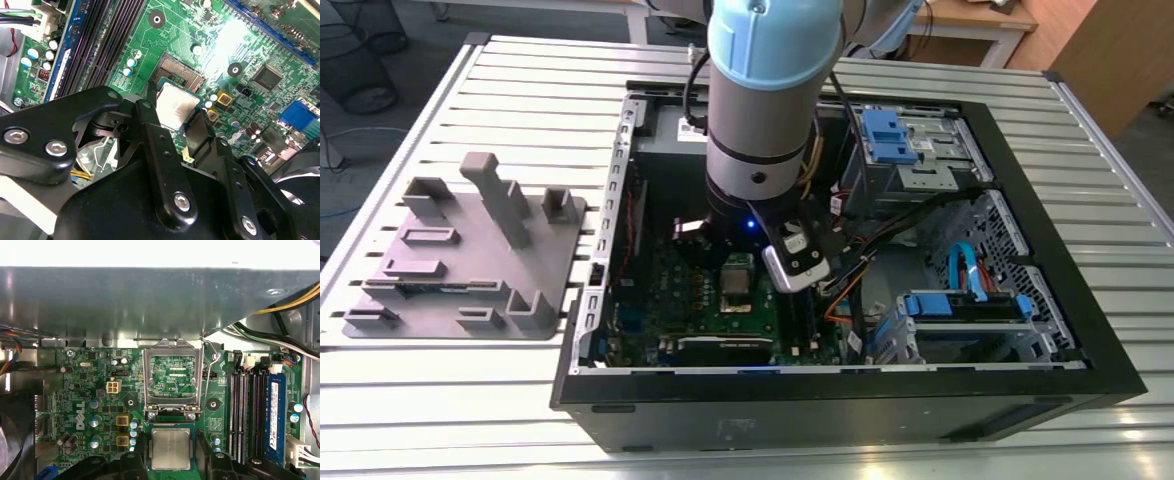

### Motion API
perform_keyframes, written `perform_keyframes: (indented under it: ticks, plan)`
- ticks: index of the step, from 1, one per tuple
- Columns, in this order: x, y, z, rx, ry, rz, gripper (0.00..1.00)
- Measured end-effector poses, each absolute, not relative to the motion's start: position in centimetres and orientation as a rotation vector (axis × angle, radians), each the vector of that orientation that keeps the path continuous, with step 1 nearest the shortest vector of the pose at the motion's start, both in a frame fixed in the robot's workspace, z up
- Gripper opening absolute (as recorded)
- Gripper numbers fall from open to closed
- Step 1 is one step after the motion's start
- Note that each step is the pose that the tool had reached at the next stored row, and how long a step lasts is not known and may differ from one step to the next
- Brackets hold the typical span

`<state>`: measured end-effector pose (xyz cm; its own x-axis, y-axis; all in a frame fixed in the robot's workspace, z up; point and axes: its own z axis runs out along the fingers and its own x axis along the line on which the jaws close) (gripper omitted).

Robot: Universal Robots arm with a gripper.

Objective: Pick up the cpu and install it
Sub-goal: 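Pick up the cpu and move it towards the insertion slot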

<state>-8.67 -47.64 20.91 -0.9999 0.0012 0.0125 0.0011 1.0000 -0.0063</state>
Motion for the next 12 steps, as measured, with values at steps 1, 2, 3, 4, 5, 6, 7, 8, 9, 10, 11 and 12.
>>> perform_keyframes:
  ticks: [1, 2, 3, 4, 5, 6, 7, 8, 9, 10, 11, 12]
  plan:
    - [-8.7, -47.6, 20.9, -0.002, -3.129, 0.010, 0.47]
    - [-8.7, -47.6, 20.9, -0.002, -3.129, 0.010, 0.47]
    - [-8.7, -47.6, 20.9, -0.002, -3.129, 0.010, 0.47]
    - [-8.7, -47.6, 21.0, -0.002, -3.129, 0.009, 0.47]
    - [-8.7, -47.6, 21.0, -0.002, -3.129, 0.010, 0.47]
    - [-8.7, -47.6, 21.1, -0.002, -3.129, 0.010, 0.47]
    - [-8.7, -47.6, 21.3, -0.002, -3.129, 0.010, 0.47]
    - [-8.7, -47.6, 21.4, -0.002, -3.129, 0.010, 0.47]
    - [-8.7, -47.6, 21.6, -0.002, -3.129, 0.010, 0.47]
    - [-8.7, -47.6, 21.9, -0.002, -3.129, 0.010, 0.47]
    - [-8.7, -47.6, 22.1, -0.002, -3.129, 0.010, 0.47]
    - [-8.7, -47.6, 22.4, -0.002, -3.129, 0.010, 0.47]
